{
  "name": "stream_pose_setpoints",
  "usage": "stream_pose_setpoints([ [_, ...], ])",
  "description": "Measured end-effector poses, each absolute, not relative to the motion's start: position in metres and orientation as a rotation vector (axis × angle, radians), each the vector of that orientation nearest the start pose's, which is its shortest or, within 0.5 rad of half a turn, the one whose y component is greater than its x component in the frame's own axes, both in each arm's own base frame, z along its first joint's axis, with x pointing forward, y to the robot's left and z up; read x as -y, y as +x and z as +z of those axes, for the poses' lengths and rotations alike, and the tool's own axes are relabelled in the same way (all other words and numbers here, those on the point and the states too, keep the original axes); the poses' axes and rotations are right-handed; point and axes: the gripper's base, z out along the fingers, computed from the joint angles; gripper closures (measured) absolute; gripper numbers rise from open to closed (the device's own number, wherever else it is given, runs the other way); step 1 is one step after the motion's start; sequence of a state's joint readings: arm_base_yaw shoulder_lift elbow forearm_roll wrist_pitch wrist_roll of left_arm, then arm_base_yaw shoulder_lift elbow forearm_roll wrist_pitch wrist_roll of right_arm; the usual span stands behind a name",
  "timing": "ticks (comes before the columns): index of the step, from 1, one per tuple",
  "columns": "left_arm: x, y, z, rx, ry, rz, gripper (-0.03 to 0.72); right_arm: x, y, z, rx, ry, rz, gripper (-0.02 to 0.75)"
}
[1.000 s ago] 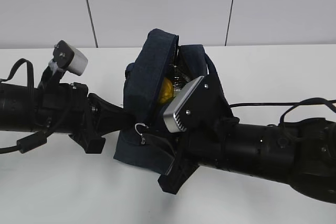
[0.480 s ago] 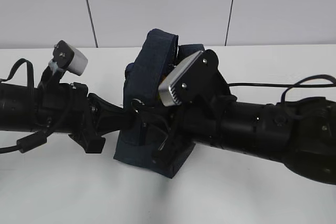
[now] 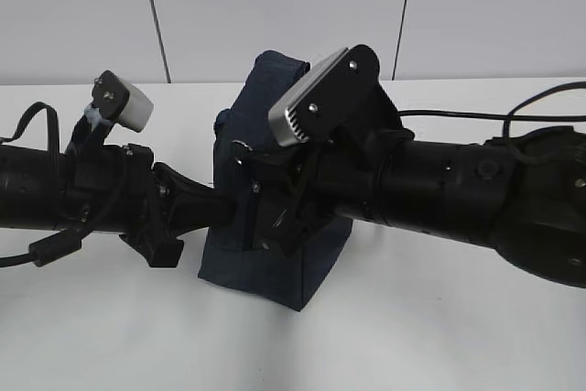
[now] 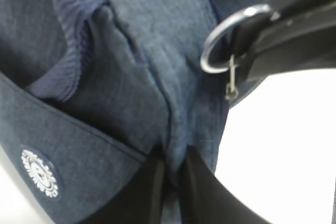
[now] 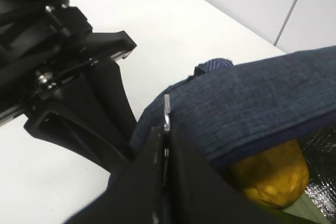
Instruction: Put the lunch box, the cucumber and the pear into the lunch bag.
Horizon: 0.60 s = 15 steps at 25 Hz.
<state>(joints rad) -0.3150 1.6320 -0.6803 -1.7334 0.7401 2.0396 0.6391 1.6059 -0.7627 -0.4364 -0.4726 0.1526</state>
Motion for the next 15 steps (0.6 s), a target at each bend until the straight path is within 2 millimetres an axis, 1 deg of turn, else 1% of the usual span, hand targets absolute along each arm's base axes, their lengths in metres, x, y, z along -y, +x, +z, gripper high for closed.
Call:
stream_pose_setpoints([
  [9,0.146,0.254,0.182,-1.984,0.969,-0.861,0.678,-0.207,0.252,0.23,-1.648,-0.954,0.404,0.738],
  [15,0.146,0.254,0.182,-1.984,0.969,-0.862,0.678,-0.201,0.253,0.241,-1.639,-0.888,0.366,0.738],
])
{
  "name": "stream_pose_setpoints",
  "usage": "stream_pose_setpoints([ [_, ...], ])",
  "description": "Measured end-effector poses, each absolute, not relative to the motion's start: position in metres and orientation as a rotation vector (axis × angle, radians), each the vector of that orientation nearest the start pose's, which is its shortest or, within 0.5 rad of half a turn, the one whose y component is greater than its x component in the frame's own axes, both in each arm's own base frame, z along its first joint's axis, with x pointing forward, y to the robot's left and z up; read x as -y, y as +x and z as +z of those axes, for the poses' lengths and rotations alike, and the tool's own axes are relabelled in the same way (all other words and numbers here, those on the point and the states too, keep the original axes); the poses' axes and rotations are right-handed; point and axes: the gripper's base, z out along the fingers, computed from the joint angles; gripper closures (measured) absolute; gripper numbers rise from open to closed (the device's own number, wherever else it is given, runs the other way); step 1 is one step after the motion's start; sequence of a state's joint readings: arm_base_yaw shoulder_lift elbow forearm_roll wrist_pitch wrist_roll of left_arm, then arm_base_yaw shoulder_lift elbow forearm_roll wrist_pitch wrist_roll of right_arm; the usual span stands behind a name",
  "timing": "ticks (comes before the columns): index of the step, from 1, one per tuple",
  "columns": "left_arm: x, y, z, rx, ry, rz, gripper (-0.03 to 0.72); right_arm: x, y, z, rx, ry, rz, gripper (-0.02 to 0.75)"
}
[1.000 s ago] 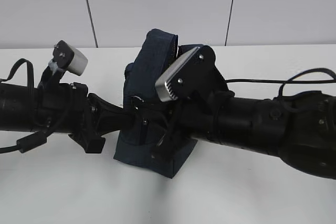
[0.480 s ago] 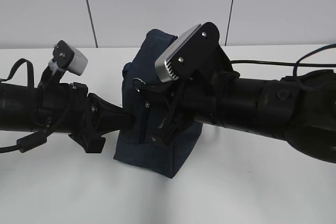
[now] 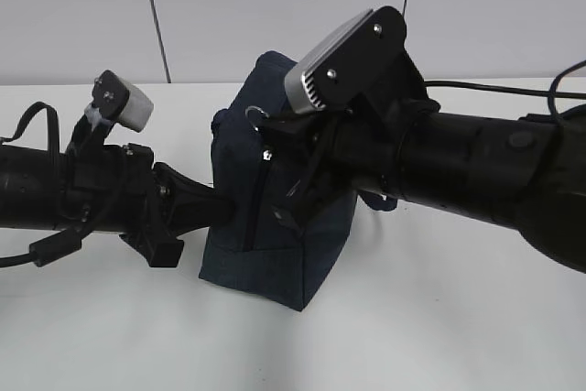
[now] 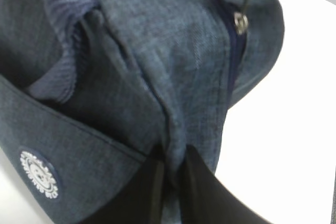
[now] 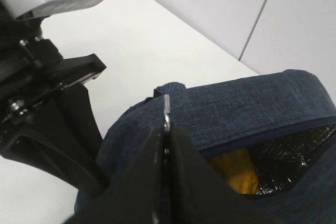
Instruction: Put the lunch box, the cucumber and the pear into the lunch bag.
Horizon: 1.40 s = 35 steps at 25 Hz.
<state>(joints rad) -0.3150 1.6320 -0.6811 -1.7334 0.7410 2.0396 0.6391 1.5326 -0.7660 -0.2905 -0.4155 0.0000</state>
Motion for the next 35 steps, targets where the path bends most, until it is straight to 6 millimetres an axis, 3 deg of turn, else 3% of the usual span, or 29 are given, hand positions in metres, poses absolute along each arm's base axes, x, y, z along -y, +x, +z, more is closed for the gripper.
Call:
stream_pose_setpoints([
  [12,0.147,0.254,0.182,-1.983,0.969,-0.863,0.678,-0.204,0.268,0.262,-1.658,-0.883,0.262,0.738],
  [17,0.146,0.254,0.182,-1.984,0.969,-0.862,0.678,-0.207,0.279,0.257,-1.696,-0.868,0.246,0.738],
  [27,0.147,0.254,0.182,-1.982,0.97,-0.865,0.679,-0.184,0.297,0.258,-1.769,-0.691,0.235,0.738],
  [32,0.147,0.254,0.182,-1.982,0.97,-0.865,0.679,-0.184,0.302,0.26,-1.76,-0.681,0.232,0.738],
  [35,0.147,0.254,0.182,-1.983,0.97,-0.864,0.679,-0.19,0.316,0.26,-1.77,-0.677,0.229,0.738],
])
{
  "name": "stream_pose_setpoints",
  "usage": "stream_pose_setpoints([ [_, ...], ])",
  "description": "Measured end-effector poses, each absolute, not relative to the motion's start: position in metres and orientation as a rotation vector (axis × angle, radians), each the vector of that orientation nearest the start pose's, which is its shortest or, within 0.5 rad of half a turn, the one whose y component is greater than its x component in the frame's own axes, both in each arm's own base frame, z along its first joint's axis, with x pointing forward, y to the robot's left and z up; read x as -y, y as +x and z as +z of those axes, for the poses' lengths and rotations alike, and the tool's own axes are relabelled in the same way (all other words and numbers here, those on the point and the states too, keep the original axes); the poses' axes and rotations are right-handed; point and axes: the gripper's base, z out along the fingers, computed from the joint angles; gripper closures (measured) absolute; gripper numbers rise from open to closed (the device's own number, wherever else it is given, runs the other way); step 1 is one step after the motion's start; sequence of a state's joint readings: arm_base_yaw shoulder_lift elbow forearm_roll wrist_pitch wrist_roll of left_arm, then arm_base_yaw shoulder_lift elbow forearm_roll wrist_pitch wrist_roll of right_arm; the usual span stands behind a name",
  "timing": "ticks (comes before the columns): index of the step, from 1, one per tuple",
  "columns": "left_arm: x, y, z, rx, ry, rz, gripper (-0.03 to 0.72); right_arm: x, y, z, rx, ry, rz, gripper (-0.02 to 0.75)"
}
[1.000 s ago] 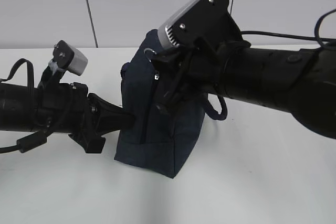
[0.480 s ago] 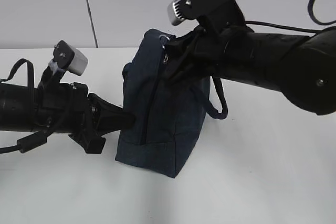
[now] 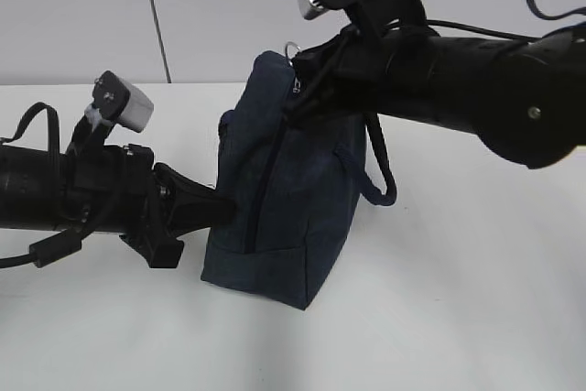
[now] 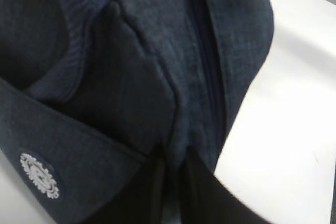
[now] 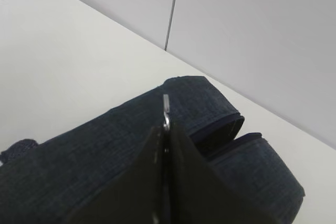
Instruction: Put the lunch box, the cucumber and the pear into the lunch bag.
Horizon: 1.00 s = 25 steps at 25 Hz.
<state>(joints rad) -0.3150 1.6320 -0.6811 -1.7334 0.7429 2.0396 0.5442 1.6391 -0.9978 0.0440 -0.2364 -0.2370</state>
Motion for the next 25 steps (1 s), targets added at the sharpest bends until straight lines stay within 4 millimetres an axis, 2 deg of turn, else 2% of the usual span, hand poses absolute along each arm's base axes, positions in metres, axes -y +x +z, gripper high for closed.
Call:
stream_pose_setpoints([
  [6,0.146,0.254,0.182,-1.984,0.969,-0.861,0.679,-0.2,0.337,0.257,-1.809,-0.679,0.226,0.738],
  [12,0.146,0.254,0.182,-1.984,0.969,-0.861,0.679,-0.183,0.354,0.269,-1.848,-0.545,0.237,0.738],
  [16,0.146,0.254,0.182,-1.984,0.969,-0.861,0.679,-0.177,0.358,0.269,-1.88,-0.522,0.233,0.738],
  [20,0.146,0.254,0.182,-1.984,0.969,-0.861,0.679,-0.177,0.359,0.268,-1.891,-0.502,0.246,0.738],
  [25,0.146,0.254,0.181,-1.985,0.969,-0.861,0.68,-0.182,0.37,0.263,-1.919,-0.45,0.275,0.738],
])
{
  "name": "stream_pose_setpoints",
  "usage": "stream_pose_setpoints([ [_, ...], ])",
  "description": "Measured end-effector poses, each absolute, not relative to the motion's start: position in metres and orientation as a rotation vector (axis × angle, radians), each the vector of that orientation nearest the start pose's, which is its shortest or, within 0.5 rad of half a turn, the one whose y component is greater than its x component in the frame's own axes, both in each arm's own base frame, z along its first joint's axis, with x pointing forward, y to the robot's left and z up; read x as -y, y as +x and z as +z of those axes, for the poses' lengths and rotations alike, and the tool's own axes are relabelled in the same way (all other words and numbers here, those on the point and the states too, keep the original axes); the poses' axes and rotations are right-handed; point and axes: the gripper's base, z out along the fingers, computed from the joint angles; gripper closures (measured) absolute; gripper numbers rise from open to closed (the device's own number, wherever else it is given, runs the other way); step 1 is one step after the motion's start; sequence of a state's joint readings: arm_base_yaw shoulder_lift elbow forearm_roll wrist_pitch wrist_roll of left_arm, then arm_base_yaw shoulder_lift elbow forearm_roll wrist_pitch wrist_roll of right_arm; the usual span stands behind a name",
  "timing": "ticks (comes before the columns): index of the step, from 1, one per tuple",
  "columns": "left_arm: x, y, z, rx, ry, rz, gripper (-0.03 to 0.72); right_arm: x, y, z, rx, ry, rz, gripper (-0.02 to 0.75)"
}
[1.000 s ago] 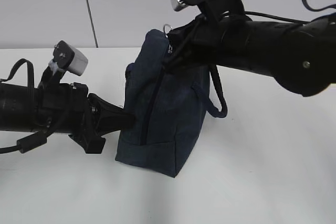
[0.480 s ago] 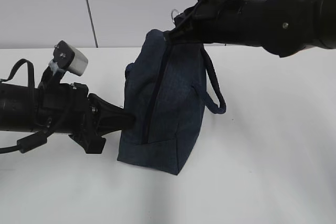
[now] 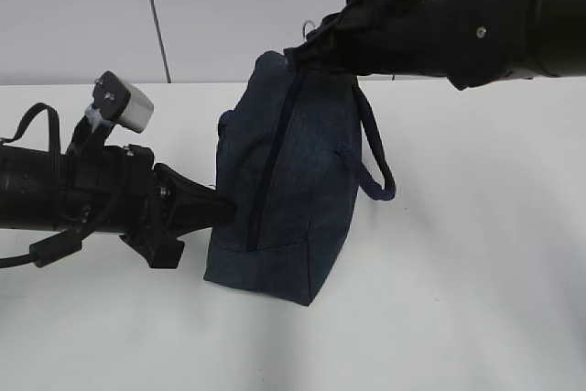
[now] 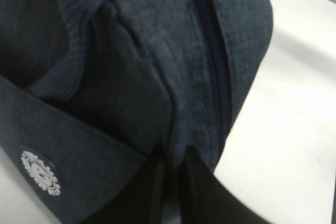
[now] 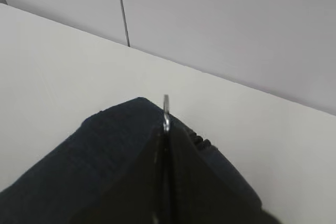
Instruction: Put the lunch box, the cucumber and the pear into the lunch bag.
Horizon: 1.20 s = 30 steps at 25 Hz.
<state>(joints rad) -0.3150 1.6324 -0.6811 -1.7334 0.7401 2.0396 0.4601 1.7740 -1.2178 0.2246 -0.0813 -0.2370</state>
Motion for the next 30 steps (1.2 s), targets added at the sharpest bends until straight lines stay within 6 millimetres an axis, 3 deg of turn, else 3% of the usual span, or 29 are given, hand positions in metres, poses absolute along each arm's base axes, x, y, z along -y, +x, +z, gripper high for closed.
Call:
stream_pose_setpoints([
  [5,0.146,0.254,0.181,-1.986,0.969,-0.86,0.68,-0.183,0.387,0.268,-1.985,-0.349,0.346,0.738],
  [15,0.146,0.254,0.181,-1.987,0.968,-0.858,0.68,-0.154,0.41,0.272,-2.151,-0.141,0.479,0.738],
  [21,0.146,0.254,0.181,-1.993,0.966,-0.848,0.68,-0.157,0.418,0.271,-2.189,-0.102,0.547,0.738],
  [26,0.146,0.255,0.18,-1.996,0.965,-0.843,0.68,-0.163,0.431,0.256,-2.252,-0.044,0.635,0.738],
  [30,0.146,0.255,0.18,-1.996,0.965,-0.843,0.68,-0.157,0.44,0.256,-2.269,0.024,0.704,0.738],
])
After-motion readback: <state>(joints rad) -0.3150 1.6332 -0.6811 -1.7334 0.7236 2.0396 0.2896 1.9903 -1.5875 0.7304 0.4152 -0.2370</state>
